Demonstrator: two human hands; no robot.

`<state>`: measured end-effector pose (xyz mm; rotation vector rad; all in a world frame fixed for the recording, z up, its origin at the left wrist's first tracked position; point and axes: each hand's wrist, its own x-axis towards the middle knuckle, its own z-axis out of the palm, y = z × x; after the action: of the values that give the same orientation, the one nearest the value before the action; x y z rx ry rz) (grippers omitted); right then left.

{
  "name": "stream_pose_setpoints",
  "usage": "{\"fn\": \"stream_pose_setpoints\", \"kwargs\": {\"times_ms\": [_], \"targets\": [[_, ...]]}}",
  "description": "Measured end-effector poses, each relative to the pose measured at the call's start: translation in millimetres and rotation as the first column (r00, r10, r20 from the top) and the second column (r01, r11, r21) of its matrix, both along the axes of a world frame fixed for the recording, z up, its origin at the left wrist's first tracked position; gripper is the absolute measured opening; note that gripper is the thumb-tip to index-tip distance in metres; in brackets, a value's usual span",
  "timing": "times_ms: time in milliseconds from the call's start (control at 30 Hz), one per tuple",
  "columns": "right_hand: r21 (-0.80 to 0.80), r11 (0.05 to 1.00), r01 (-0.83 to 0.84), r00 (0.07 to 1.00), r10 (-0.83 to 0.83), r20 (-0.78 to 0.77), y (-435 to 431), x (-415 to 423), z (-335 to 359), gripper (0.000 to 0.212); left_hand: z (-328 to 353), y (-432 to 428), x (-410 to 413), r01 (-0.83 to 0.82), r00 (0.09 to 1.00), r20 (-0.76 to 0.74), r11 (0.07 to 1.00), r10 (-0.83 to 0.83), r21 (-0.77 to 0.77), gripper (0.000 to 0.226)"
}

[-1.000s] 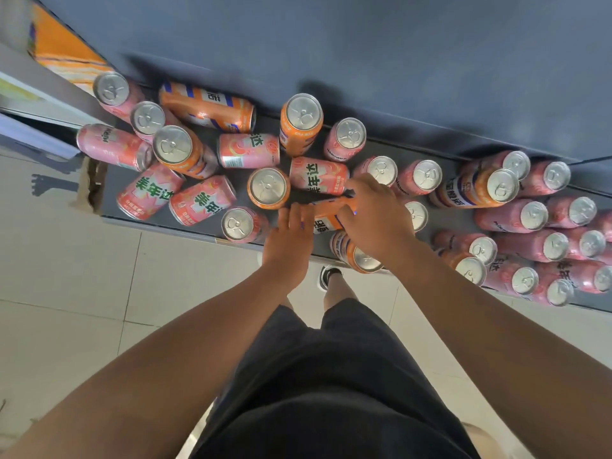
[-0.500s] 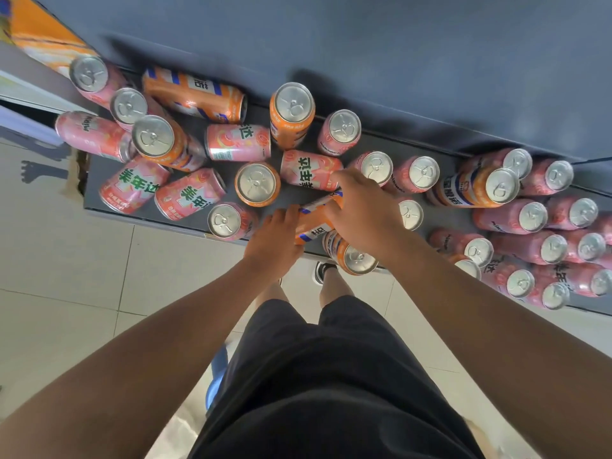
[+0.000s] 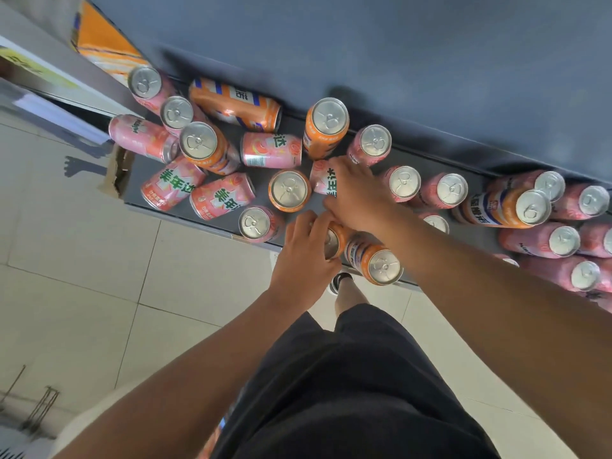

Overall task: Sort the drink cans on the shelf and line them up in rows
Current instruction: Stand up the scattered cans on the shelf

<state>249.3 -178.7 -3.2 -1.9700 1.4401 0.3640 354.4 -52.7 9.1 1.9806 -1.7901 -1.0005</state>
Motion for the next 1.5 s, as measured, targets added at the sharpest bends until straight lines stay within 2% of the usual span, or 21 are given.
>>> {"fn": "stream_pose_setpoints", "kwargs": {"times_ms": [100,233,367,567,700,867,1133,1333,1500], "targets": [[0.026,0.997,-0.067,0.995,0.069,-0.069,-11.4,7.3,-17.5,0.070,2.5,2.5,1.8,-0.020,1.000,0.016,0.999,0.020,-0.031,0.071],[-0.011,0.989,-0.148,0.970,0.143,-0.199,-11.5,13.4,-35.5,0.080,4.1,3.9,6.0,-0.059,0.998,0.004,0.995,0.059,-0.078,0.068],[-0.053,0.992,-0.118,0.965,0.102,-0.242,-3.4,19.8,-45.5,0.086,2.7,6.1,14.0,-0.054,0.998,0.016,0.997,0.055,-0.050,0.072],[0.018,0.999,0.041,0.988,-0.038,-0.153,-5.1,18.0,-48.6,0.076,7.0,8.1,16.8,-0.023,0.999,0.034,0.999,0.024,-0.034,0.073],[0.029,0.993,0.112,0.994,-0.111,-0.024,2.6,7.3,-36.4,0.095,9.0,10.2,14.2,-0.019,0.999,0.032,0.997,0.021,-0.077,0.073],[-0.043,0.989,0.143,0.988,-0.140,0.070,15.3,-9.0,-15.4,0.074,7.4,8.6,20.2,0.023,0.999,0.025,0.998,-0.021,-0.061,0.067],[-0.061,0.994,0.086,0.996,-0.086,-0.002,25.0,-24.0,-3.8,0.073,6.1,7.4,27.1,0.141,0.988,0.069,0.988,-0.136,-0.065,0.066],[-0.028,0.990,0.140,0.989,-0.139,0.058,32.0,-31.5,2.8,0.071,9.2,8.9,25.7,0.133,0.988,0.077,0.990,-0.130,-0.037,0.069],[-0.080,0.984,0.158,0.983,-0.149,0.112,41.8,-30.5,20.8,0.058,18.4,5.7,24.3,0.119,0.989,0.084,0.993,-0.118,-0.002,0.066]]}}
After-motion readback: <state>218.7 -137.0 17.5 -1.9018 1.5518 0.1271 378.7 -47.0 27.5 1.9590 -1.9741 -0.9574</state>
